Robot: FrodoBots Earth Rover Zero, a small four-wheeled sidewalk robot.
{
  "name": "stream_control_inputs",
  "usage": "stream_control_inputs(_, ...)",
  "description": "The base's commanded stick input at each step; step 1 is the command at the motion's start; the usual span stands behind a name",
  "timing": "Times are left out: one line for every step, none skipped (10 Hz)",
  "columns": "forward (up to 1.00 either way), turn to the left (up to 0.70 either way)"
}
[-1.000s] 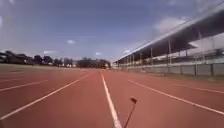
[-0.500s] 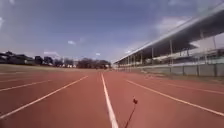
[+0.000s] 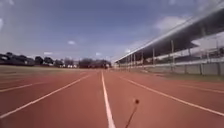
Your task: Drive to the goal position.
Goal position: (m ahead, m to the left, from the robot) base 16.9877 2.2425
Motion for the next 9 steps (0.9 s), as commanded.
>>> stream_control_inputs(0.70,0.00)
stream_control_inputs(0.70,0.00)
stream_control_inputs(0.70,0.00)
stream_control_inputs(0.70,0.00)
stream_control_inputs(0.70,0.00)
stream_control_inputs(0.70,0.00)
stream_control_inputs(0.70,0.00)
stream_control_inputs(0.70,0.00)
stream_control_inputs(0.70,0.00)
